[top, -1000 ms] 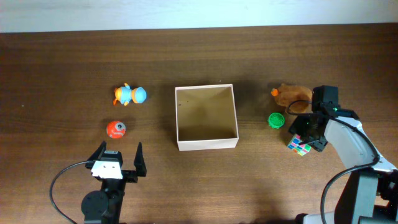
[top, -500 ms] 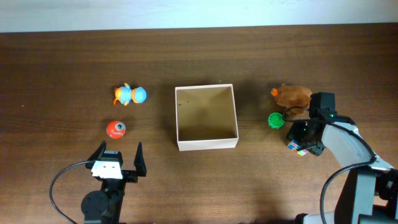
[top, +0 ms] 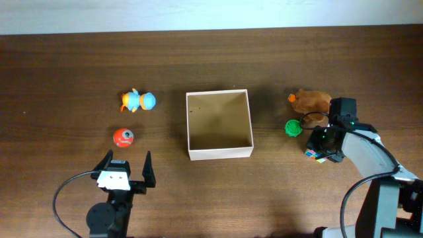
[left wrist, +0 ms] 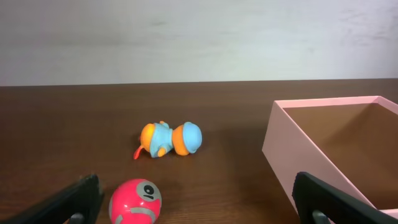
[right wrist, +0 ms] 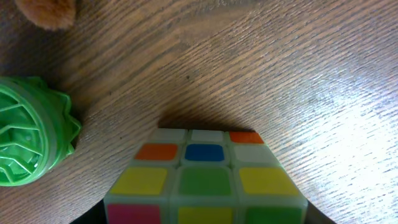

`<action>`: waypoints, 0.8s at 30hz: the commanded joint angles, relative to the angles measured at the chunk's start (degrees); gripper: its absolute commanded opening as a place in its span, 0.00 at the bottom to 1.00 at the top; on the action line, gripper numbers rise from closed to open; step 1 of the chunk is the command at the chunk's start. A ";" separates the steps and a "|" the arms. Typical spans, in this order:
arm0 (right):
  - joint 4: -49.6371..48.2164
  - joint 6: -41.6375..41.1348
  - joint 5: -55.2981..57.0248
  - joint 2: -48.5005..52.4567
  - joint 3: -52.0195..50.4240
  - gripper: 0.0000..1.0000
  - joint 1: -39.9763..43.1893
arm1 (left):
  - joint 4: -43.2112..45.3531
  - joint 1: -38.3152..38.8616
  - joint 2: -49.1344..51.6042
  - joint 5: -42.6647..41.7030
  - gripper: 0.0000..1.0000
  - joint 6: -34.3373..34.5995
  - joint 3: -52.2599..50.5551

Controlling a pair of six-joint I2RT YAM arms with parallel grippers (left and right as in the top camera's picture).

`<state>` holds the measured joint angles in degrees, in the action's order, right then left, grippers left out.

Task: Pack container
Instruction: 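Lower the right gripper and grasp the Rubik's cube, then lift the cube and carry it with the right gripper over the box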

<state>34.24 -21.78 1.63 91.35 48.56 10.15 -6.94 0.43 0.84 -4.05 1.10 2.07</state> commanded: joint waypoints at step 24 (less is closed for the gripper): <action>6.12 11.67 -22.25 -4.98 13.49 0.46 0.31 | 0.02 0.17 -0.50 0.42 0.99 -0.90 -0.35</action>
<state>40.23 -13.72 -13.19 90.04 58.54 10.15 -6.94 0.43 0.84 -4.08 1.10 2.07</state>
